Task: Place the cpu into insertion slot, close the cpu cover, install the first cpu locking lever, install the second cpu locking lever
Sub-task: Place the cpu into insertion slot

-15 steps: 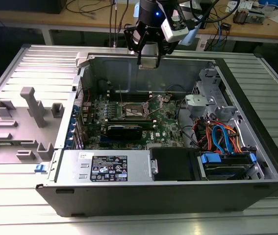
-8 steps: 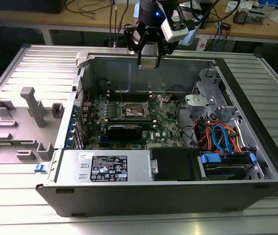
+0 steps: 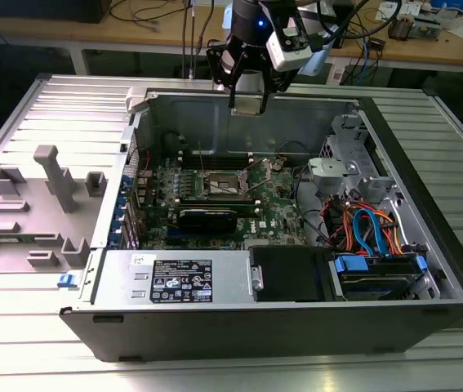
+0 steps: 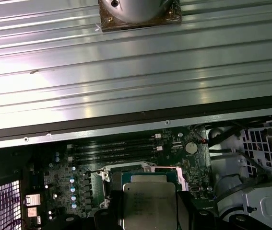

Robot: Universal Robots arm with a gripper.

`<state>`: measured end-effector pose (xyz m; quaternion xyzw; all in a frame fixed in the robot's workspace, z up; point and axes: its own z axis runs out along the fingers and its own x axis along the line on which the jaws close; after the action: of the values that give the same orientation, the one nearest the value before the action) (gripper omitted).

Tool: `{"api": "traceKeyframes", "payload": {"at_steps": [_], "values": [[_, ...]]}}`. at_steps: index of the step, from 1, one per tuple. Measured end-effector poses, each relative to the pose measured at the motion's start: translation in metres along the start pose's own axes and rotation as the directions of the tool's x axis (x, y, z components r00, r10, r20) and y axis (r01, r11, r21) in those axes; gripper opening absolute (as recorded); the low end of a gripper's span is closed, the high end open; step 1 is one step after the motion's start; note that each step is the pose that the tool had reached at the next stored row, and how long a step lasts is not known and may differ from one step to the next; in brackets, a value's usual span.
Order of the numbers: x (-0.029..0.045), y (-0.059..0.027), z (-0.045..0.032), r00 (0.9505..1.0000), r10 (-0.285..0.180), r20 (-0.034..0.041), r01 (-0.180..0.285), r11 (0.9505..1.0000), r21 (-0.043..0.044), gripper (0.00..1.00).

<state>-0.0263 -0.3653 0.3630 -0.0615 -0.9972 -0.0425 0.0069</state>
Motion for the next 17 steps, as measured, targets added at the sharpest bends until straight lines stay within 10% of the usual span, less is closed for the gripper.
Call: {"api": "traceKeyframes", "payload": {"at_steps": [17], "values": [[-0.0002, -0.0018, 0.0000, 0.9989, 0.047, 0.0040, -0.047, 0.9989, -0.0010, 0.54]]}}
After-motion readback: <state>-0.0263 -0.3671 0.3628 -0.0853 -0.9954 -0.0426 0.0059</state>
